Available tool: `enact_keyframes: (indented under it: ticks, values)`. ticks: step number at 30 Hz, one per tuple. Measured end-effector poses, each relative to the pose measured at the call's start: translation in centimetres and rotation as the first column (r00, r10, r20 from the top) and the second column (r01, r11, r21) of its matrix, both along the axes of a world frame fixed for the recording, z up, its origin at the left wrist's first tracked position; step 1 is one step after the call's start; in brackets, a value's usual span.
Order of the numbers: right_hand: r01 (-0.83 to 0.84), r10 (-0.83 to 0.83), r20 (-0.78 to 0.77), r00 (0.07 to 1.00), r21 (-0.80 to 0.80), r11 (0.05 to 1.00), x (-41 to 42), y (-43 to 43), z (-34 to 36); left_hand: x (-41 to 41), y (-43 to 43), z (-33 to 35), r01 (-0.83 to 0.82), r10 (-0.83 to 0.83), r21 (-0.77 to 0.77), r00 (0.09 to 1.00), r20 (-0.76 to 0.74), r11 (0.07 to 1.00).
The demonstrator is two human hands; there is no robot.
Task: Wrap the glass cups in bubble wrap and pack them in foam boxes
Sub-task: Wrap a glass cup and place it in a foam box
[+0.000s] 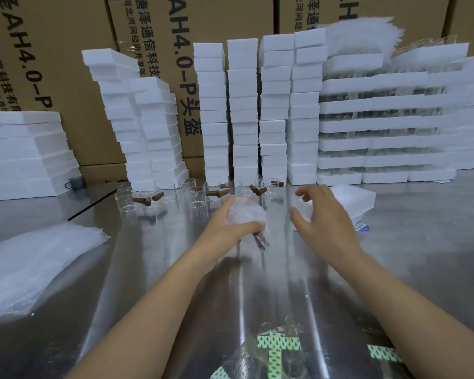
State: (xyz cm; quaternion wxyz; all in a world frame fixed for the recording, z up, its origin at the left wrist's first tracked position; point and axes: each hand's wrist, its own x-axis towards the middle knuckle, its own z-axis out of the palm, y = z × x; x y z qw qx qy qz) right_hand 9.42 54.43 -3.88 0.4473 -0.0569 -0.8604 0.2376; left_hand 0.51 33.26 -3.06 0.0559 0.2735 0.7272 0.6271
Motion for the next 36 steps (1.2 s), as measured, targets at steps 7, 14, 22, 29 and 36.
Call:
enact_keyframes:
  ticks: [7, 14, 22, 29, 36]
  values:
    - [0.331, -0.371, 0.295, 0.88, 0.178, 0.927, 0.6, 2.2, 0.0, -0.3, -0.4, 0.8, -0.092, 0.008, 0.221, 0.935, 0.354, 0.971]
    - [0.33, -0.341, 0.352, 0.871, 0.095, 0.939, 0.5, 2.9, -0.1, -1.5, -1.4, 1.2, -0.163, -0.214, 0.471, 0.731, 0.648, 0.867]
    - [0.227, -0.227, 0.269, 0.936, 0.03, 0.973, 0.5, 2.9, 0.2, -1.9, -1.7, 1.3, -0.251, -0.216, 0.547, 0.729, 0.649, 0.798]
    - [-0.267, 0.25, 0.312, 0.917, 0.014, 0.964, 1.4, -0.7, 0.7, -1.1, -1.4, 2.3, -0.354, 0.172, 0.568, 0.921, 0.348, 0.743]
    - [-0.397, 0.355, 0.467, 0.81, -0.008, 0.918, 1.7, -2.9, 0.0, -1.9, -1.1, 1.0, -0.295, 0.293, 0.284, 0.955, 0.053, 0.912]
